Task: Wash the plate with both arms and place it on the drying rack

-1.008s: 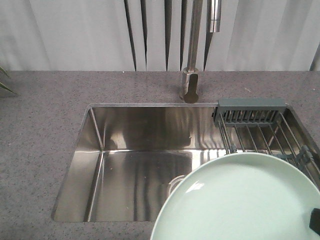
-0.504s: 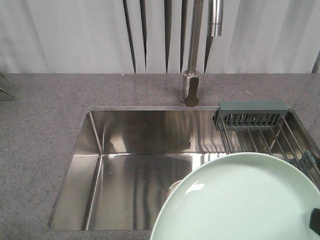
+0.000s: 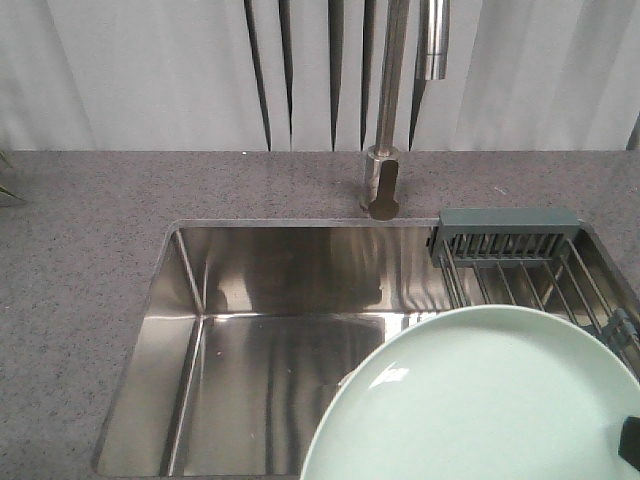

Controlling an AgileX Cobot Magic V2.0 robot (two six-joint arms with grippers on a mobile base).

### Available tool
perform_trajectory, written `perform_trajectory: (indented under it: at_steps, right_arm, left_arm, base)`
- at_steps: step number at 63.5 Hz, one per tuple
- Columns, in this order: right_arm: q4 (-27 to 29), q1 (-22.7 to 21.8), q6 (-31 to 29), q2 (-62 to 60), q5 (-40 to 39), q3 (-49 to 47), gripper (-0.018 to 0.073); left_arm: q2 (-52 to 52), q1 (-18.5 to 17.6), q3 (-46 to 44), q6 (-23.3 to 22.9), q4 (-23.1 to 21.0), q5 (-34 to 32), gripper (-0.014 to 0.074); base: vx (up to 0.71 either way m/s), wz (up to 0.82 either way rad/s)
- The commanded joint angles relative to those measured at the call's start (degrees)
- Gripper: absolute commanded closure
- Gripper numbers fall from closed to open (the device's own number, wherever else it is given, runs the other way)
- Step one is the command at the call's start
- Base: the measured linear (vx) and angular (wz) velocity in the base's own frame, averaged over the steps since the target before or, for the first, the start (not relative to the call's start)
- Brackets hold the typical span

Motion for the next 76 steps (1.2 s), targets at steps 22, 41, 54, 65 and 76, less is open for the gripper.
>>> perform_trajectory:
  at_steps: [22, 41, 54, 65, 76]
  right_arm:
    - [1.6, -0.2, -0.2, 0.6, -3.8, -1.3, 0.0561]
    - [1.6, -0.2, -0.2, 0.6, -3.8, -1.3, 0.0561]
    - [1.6, -0.2, -0.2, 0.6, -3.8, -1.3, 0.0561]
    - [1.6, -0.2, -0.2, 0.6, -3.8, -1.3, 0.0561]
    - [1.6, -0.2, -0.2, 0.6, -3.8, -1.3, 0.0561]
  left_arm:
    - [-0.8, -0.4, -1.5, -0.3, -0.5, -4.4, 0.0603]
    - [-0.8, -0.4, -1.5, -0.3, -0.5, -4.4, 0.0603]
    - [-0.8, -0.4, -1.5, -0.3, -0.5, -4.4, 0.0603]
    - [-0.8, -0.4, -1.5, -0.3, -0.5, -4.4, 0.0603]
    - [-0.8, -0.4, -1.5, -0.3, -0.5, -4.4, 0.0603]
  base:
    - [0.02, 0.00]
    - [0.01, 0.00]
    - [0.00, 0.00]
    - [0.00, 0.00]
    - [0.00, 0.00]
